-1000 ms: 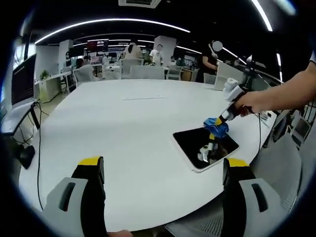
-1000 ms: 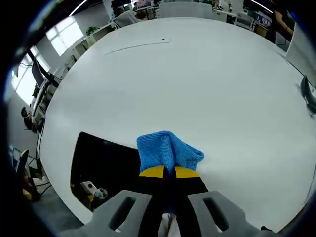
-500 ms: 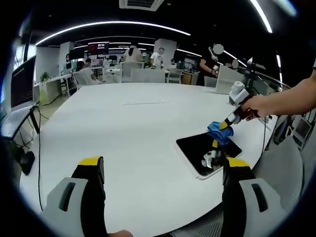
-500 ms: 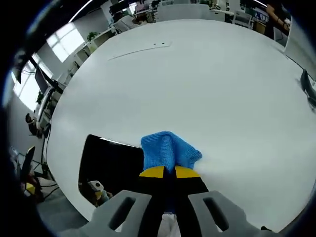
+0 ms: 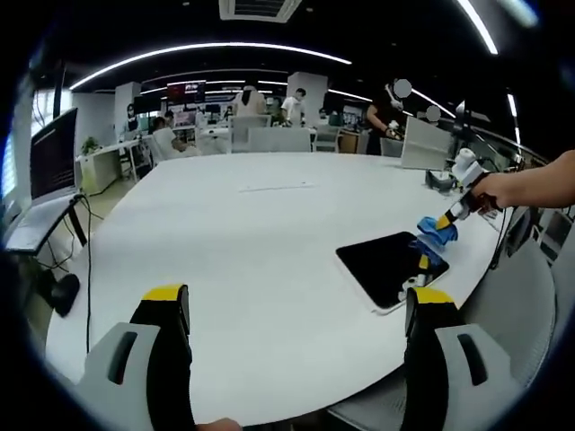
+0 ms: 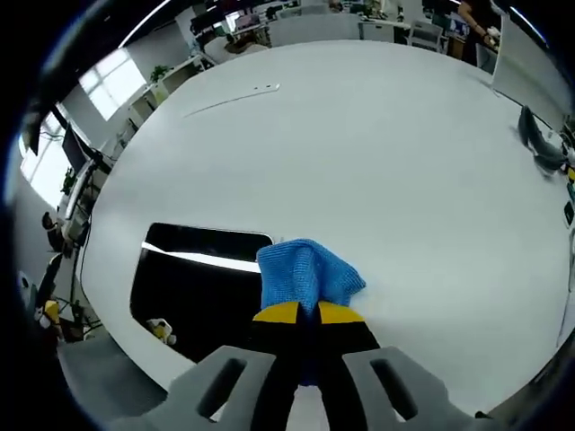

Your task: Wipe the mirror surface with the cleaning cloth until all visible marks leave the cleaned area.

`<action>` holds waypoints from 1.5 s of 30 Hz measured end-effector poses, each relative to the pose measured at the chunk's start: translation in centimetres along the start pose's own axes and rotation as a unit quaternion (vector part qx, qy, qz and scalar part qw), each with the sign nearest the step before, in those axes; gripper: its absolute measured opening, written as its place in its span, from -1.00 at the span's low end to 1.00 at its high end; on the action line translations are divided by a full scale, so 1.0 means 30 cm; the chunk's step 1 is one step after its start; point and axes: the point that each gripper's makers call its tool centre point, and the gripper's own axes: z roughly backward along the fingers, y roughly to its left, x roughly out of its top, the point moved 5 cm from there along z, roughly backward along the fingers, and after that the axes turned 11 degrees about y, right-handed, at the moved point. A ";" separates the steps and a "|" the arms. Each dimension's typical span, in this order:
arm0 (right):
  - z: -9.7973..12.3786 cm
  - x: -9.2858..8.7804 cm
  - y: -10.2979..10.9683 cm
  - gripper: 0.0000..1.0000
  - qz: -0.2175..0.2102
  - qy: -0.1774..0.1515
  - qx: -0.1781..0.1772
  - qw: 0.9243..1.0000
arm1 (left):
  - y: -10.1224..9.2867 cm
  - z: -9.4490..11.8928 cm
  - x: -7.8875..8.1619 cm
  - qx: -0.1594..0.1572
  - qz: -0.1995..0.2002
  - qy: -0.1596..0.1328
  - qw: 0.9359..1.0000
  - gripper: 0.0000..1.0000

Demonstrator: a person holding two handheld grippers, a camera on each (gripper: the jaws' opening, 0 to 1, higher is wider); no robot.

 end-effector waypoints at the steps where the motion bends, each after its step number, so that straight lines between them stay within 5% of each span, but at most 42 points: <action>1: -0.004 -0.005 -0.012 -1.00 -0.002 0.003 -0.002 1.000 | -0.001 0.002 -0.001 0.000 -0.001 0.000 1.000 0.98; 11: -0.073 -0.037 -0.085 -0.96 0.018 0.022 -0.026 0.999 | -0.009 0.015 -0.015 0.005 0.007 -0.003 1.000 0.98; 22: -0.083 -0.028 -0.081 -0.98 0.027 0.017 -0.032 0.999 | -0.008 0.015 -0.025 0.004 0.004 0.003 1.000 0.98; 29: -0.082 -0.040 -0.075 -0.97 0.094 -0.046 -0.036 0.994 | -0.028 0.004 -0.016 -0.006 -0.004 0.008 1.000 0.98; 34: -0.065 -0.050 -0.090 -0.89 0.064 -0.052 -0.020 0.996 | -0.019 0.004 -0.004 -0.010 -0.011 0.009 1.000 0.98; 38: -0.008 -0.045 -0.096 -0.55 0.041 -0.090 0.001 0.995 | -0.008 0.008 0.007 -0.007 -0.010 0.005 1.000 0.98; 42: 0.036 -0.048 -0.104 0.14 0.062 -0.133 -0.005 0.989 | 0.001 0.002 -0.007 -0.007 -0.007 0.008 1.000 0.98; 45: 0.062 -0.081 -0.101 0.45 0.073 -0.147 -0.004 0.987 | 0.000 -0.007 -0.016 -0.007 -0.004 0.009 1.000 0.98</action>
